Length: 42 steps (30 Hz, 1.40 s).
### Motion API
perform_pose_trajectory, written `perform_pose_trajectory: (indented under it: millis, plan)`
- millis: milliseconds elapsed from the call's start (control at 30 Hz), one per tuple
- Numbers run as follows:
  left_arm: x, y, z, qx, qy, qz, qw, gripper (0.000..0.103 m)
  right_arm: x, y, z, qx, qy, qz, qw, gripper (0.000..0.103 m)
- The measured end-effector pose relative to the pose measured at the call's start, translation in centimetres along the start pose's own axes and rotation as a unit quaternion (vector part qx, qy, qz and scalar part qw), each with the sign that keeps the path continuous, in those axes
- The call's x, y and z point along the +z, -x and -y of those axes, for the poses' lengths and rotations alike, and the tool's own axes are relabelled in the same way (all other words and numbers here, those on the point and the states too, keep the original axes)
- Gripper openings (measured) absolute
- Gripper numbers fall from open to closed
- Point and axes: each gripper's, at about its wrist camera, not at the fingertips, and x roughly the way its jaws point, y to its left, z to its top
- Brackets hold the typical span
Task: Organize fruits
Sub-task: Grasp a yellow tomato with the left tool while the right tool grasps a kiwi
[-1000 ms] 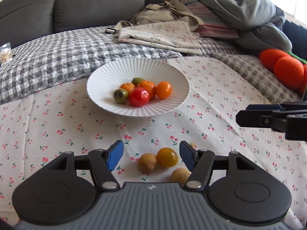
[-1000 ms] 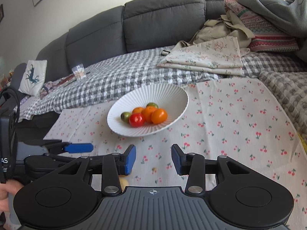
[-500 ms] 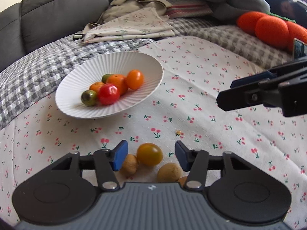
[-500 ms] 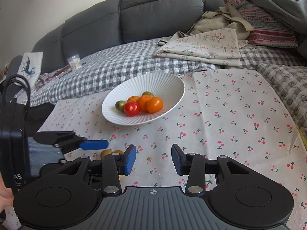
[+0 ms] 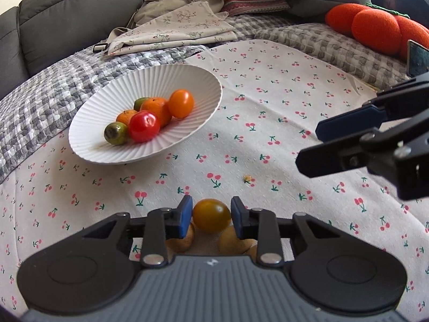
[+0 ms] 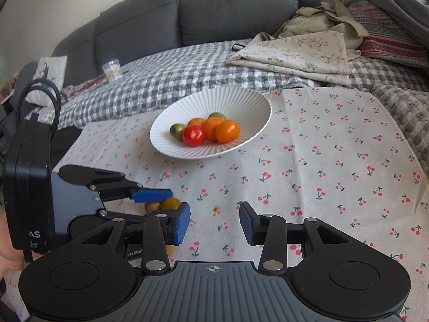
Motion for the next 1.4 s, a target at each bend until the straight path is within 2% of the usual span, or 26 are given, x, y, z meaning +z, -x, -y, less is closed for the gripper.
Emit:
perform_pose_trajectory:
  millis: [233, 300, 467, 833, 1033, 1100, 1233, 1400]
  plan:
    - [0.1, -0.3, 0.2, 0.006, -0.005, -0.003, 1.0, 0.029, -0.3, -0.4, -0.4, 0.006, 0.013, -0.013, 1.0, 0.04]
    - [0.4, -0.1, -0.2, 0.007, 0.013, -0.002, 0.9999, 0.028, -0.3, -0.5, -0.5, 0.009, 0.017, -0.017, 1.0, 0.04]
    - [1.1, 1.8, -1.8, -0.005, 0.052, 0.031, 0.9981, 0.028, -0.6, -0.8, -0.8, 0.016, 0.024, -0.025, 0.999, 0.04]
    - [1.1, 4.0, -5.2, 0.026, 0.133, 0.053, 0.9894, 0.028, -2.2, -3.3, -4.6, 0.081, 0.08, -0.064, 0.991, 0.04]
    - [0.8, 4.2, -6.7, 0.032, 0.166, 0.058, 0.9839, 0.028, -2.7, -4.4, -5.2, 0.068, 0.094, -0.067, 0.991, 0.037]
    - [0.8, 4.1, -6.7, 0.035, 0.166, 0.057, 0.9839, 0.028, -2.8, -4.5, -5.3, 0.066, 0.098, -0.069, 0.991, 0.027]
    - [0.8, 4.4, -6.8, 0.034, 0.17, 0.063, 0.9829, 0.028, -2.8, -4.3, -5.7, 0.057, 0.111, -0.07, 0.99, 0.027]
    - [0.8, 4.8, -6.7, 0.036, 0.172, 0.069, 0.982, 0.028, -2.2, -3.4, -4.6, 0.05, 0.099, -0.054, 0.992, 0.027]
